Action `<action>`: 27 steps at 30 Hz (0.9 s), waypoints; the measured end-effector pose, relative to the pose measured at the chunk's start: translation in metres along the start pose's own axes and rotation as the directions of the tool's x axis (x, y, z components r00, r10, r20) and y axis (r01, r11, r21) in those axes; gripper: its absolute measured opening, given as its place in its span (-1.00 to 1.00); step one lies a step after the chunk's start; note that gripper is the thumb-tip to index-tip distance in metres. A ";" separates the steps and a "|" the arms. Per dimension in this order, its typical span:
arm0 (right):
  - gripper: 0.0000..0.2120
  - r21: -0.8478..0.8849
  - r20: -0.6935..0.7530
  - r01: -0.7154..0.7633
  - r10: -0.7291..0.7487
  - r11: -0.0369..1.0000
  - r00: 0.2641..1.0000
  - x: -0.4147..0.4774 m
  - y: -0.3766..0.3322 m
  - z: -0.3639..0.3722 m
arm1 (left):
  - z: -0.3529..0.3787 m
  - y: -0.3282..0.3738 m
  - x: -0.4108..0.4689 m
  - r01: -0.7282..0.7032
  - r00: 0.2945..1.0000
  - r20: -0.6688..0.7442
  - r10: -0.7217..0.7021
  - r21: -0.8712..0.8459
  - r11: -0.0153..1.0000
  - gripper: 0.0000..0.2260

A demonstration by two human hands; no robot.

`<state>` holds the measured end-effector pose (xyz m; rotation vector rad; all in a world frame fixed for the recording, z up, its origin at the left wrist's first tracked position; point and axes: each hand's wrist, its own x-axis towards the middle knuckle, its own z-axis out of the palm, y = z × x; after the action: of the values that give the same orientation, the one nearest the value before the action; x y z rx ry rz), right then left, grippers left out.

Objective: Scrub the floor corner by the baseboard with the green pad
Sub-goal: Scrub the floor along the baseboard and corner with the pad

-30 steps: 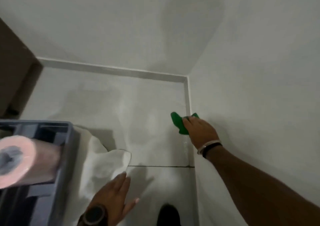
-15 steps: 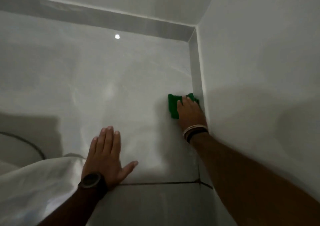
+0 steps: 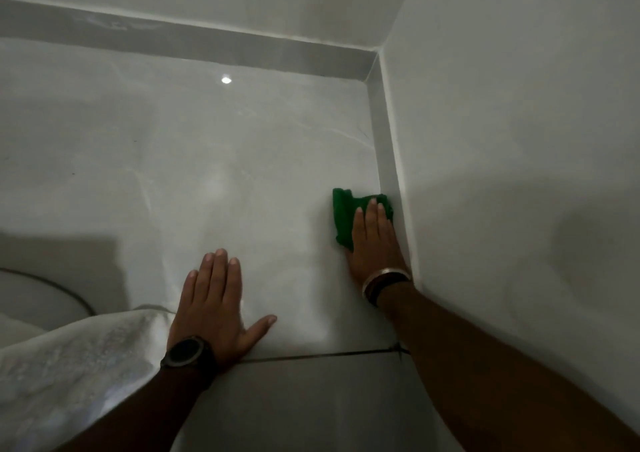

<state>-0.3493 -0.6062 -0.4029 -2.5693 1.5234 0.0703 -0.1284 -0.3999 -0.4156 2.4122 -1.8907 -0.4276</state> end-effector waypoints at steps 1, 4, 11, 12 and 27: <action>-0.46 0.005 -0.001 -0.003 0.003 1.000 1.000 -0.018 -0.002 0.003 | -0.001 0.000 0.000 -0.003 1.000 -0.004 0.003 0.002 1.000 0.01; -0.34 0.019 0.021 -0.010 0.009 1.000 1.000 -0.079 -0.006 0.009 | -0.003 0.000 -0.001 -0.005 1.000 0.006 0.005 0.004 1.000 0.01; -0.24 0.093 0.023 -0.108 0.106 0.990 0.994 -0.172 -0.019 0.021 | -0.002 0.001 -0.001 -0.003 1.000 0.002 0.003 0.008 1.000 0.02; -0.26 0.106 0.008 -0.123 0.123 0.987 0.992 -0.176 -0.020 0.022 | -0.001 0.000 -0.001 -0.004 1.000 -0.003 0.004 0.010 1.000 0.02; -0.21 0.064 -0.077 -0.100 0.104 0.993 0.992 -0.044 -0.014 0.016 | 0.010 -0.003 -0.001 -0.020 0.999 -0.046 0.021 0.013 1.000 0.00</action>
<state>-0.3582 -0.5587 -0.4115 -2.4751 1.6584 -0.0659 -0.1283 -0.3974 -0.4256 2.3863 -1.9035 -0.3568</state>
